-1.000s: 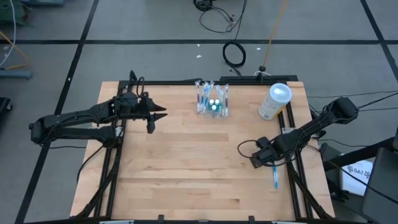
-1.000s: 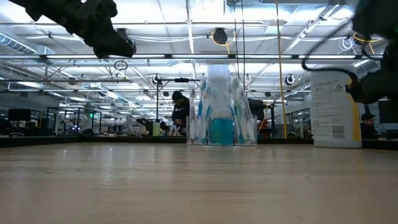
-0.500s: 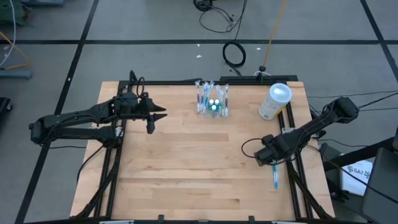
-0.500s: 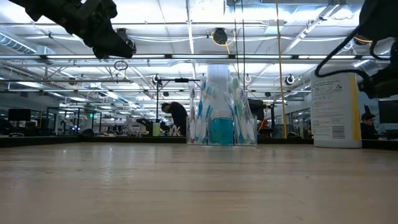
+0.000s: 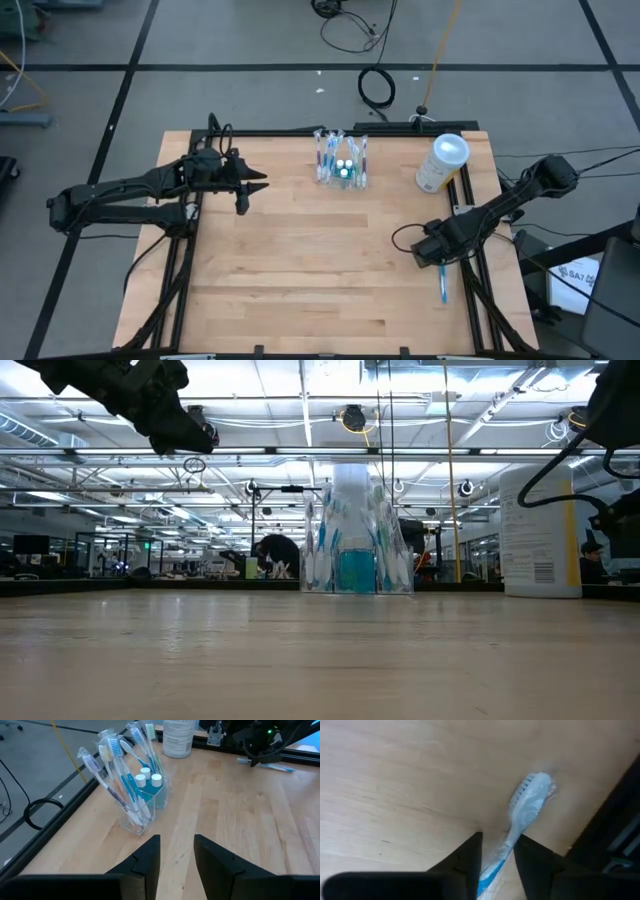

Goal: Pick & Place toothbrushing station
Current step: Put the blue toothbrush into the right section of the transparent organizer

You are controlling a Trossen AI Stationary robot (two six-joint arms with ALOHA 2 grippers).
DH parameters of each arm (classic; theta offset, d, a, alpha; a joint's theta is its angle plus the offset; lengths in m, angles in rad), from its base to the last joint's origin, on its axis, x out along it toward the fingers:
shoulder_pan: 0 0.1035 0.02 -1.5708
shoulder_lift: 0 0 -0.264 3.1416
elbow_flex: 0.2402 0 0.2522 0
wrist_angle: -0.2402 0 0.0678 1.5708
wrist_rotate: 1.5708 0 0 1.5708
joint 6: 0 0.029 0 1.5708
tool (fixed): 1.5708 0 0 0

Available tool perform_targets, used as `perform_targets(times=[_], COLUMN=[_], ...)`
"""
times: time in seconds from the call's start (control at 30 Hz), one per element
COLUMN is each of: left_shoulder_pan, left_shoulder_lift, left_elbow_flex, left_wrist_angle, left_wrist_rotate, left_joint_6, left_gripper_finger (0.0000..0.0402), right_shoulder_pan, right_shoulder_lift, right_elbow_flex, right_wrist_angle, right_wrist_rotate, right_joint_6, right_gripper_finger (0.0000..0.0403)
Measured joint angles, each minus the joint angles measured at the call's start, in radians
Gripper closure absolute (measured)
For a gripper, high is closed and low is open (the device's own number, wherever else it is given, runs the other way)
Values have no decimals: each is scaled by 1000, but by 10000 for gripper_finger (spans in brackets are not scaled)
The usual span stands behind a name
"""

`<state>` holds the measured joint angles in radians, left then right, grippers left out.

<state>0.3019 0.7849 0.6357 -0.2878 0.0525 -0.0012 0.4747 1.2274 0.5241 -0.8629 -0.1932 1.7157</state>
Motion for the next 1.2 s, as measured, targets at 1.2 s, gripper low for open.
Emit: perform_targets(times=[1.2], left_shoulder_pan=[0], left_shoulder_lift=[0], left_elbow_flex=[0], left_wrist_angle=[5], left_wrist_rotate=[-1], left_joint_6=[62], left_gripper_finger=[277], right_shoulder_pan=[-239], right_shoulder_lift=[4], right_elbow_flex=[235], right_wrist_angle=[1128], right_wrist_rotate=[977], right_joint_6=[-1431], right_gripper_finger=[390])
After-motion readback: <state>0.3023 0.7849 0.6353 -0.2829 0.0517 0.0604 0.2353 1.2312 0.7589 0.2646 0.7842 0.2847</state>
